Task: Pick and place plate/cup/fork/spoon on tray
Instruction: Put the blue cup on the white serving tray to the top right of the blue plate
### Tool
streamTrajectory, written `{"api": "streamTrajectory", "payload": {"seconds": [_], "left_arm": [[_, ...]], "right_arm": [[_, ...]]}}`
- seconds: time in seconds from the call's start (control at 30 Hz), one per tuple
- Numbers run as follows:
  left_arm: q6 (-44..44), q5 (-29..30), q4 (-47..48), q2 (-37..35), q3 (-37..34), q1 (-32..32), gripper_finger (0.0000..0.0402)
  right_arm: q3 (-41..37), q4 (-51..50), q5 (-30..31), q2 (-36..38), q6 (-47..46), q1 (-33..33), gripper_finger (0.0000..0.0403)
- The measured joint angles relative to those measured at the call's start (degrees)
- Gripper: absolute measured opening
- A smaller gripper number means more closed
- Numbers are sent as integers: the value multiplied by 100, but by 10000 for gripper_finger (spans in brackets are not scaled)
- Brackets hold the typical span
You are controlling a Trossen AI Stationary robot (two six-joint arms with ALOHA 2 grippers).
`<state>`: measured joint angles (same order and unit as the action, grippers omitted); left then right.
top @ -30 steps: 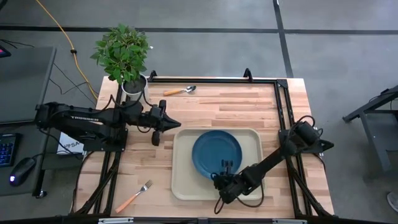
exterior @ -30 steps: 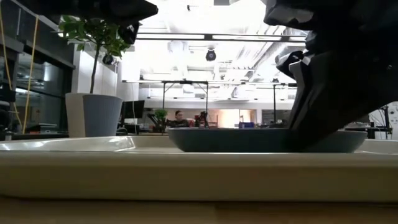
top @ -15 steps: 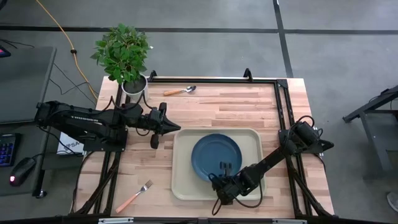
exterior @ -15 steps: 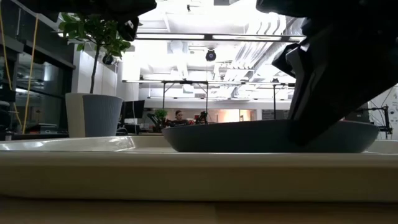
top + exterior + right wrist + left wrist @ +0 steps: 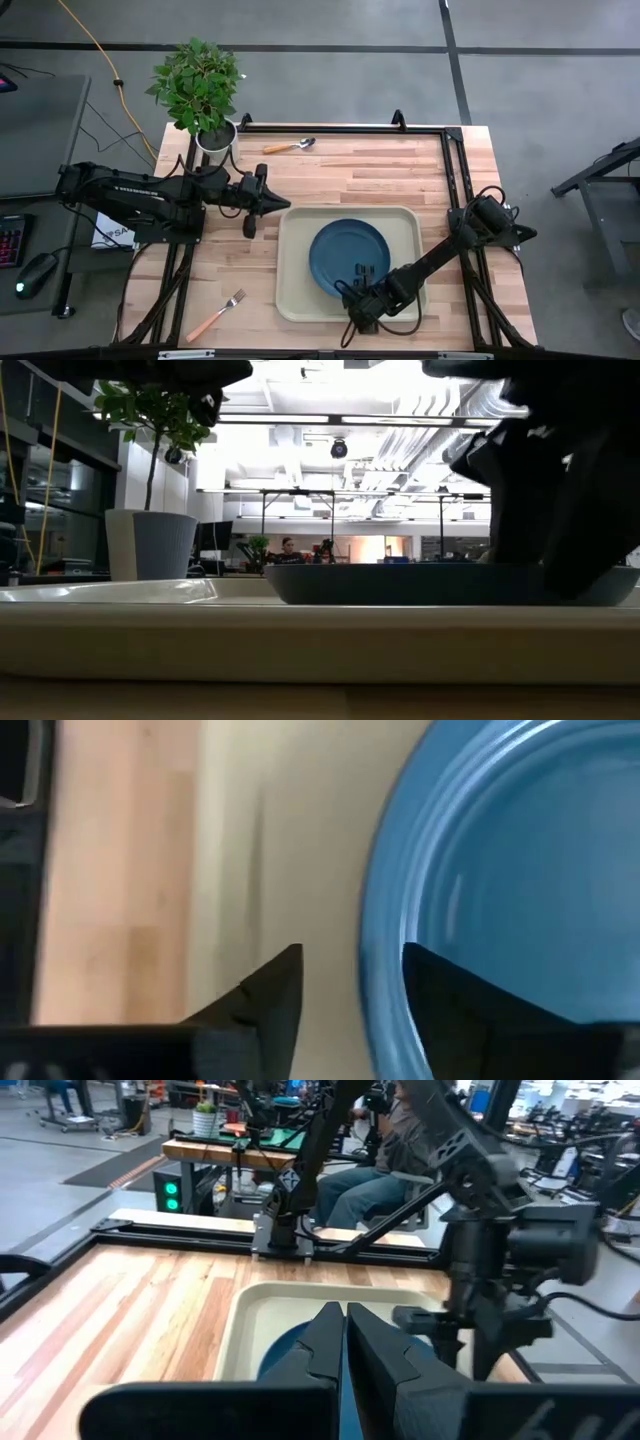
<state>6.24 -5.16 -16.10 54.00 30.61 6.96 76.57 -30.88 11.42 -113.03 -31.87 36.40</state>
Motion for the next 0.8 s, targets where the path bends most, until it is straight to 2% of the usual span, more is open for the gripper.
{"api": "streamTrajectory", "payload": {"seconds": [0.13,0.23,0.3,0.43,0.53,0.63,0.7,0.8], "left_arm": [[2,30,5,0,0,0,0],[16,29,46,0,0,0,0],[88,21,224,0,0,-9,0],[99,-56,704,-63,0,-39,0],[65,-23,728,-130,0,-38,0],[63,5,678,-234,1,-36,0],[61,21,696,-272,2,-36,0],[-43,114,695,-291,2,-37,0]], "right_arm": [[430,-849,-158,-2,48,35,190],[747,-1601,1,23,79,138,194],[862,-2045,243,116,-3,248,193],[724,-3120,1201,529,-831,558,185],[133,-3486,1812,1094,-1898,862,174],[-830,-3090,2344,1839,-2984,1200,162],[-1599,-2521,2820,2350,-3576,1388,155],[-2762,-1176,3949,3067,-3937,1466,150]]}}
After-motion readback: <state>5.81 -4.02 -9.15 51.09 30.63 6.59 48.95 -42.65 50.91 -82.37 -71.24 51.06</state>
